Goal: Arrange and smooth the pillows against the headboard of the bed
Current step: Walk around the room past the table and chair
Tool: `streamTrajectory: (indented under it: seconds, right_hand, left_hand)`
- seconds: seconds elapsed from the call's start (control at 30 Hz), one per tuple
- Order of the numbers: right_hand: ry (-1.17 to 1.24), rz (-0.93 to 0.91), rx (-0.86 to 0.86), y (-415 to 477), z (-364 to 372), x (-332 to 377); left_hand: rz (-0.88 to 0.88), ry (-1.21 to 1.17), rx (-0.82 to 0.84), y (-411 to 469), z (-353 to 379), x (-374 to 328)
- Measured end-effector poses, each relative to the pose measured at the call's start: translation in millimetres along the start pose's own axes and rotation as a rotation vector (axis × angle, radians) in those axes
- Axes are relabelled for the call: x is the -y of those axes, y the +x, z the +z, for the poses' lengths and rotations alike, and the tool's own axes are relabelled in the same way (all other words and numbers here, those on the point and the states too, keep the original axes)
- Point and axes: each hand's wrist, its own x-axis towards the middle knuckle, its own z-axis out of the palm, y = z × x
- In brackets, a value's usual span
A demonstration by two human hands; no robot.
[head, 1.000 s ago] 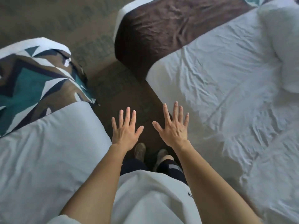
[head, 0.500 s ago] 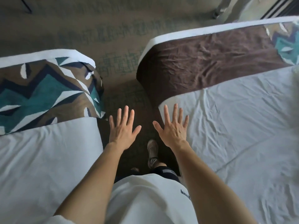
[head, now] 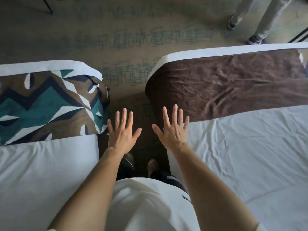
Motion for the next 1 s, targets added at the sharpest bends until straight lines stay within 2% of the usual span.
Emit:
streamTrajectory:
  seconds: [0.37,0.5,0.67,1.0]
  right_hand:
    - [-0.01,-0.029,0.025,122.1,-26.2,33.2]
    - [-0.017,-0.007,0.003,172.1,-37.5,56.1]
    - [-0.01,0.065,0.056,227.5,-51.5,87.0]
    - [-0.005,0.08,0.04,325.3,-73.1,122.8]
  left_hand:
    - [-0.021,-0.014,0.025,106.8,-16.3,42.2]
    - [0.0,-0.015,0.026,159.4,-32.6,73.8]
    - [0.019,-0.036,0.046,217.5,-59.4,103.6]
    - [0.051,-0.016,0.108,319.3,-82.7,140.3]
